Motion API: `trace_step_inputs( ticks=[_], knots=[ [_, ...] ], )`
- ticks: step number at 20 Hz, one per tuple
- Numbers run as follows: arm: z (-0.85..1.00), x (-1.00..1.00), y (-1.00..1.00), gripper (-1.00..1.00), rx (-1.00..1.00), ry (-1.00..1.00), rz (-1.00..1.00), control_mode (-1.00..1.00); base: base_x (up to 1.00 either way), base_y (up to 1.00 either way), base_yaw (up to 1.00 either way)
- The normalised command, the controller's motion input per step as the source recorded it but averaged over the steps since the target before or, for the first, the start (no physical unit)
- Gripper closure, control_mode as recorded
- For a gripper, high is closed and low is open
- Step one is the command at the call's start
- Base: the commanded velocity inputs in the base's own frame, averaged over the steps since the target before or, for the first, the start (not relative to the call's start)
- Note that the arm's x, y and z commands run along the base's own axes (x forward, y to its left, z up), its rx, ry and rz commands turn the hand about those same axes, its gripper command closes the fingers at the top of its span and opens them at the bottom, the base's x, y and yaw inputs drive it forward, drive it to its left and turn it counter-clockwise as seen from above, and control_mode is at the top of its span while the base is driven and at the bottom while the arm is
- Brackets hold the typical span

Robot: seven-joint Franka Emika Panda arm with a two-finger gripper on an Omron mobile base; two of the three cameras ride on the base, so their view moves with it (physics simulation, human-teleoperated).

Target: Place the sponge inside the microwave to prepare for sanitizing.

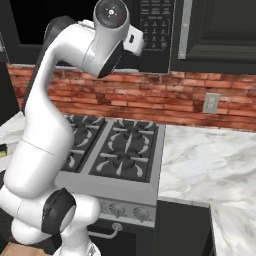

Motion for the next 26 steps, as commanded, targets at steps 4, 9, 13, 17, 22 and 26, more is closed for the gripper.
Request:
trace_step_inputs(
  ticks=[4,9,13,17,22,26],
  knots=[
    [0.15,0.41,-0.12,-1.00,0.00,-0.11,0.07,-1.00,0.00,0.00,0.00],
    [0.13,0.45,-0.05,-1.00,-0.03,-0.08,0.01,-1.00,0.00,0.00,0.00],
    [0.12,0.49,-0.04,-1.00,-0.05,0.00,0.00,-1.00,0.00,0.00,0.00],
    [0.10,0.50,-0.06,-1.00,-0.05,0.00,0.00,-1.00,0.00,0.00,0.00],
    [0.10,0.45,-0.15,-1.00,-0.03,0.00,0.00,-1.00,0.00,0.00,0.00],
    [0.08,0.38,-0.03,-1.00,-0.05,0.00,0.00,-1.00,0.00,0.00,0.00]
  ],
)
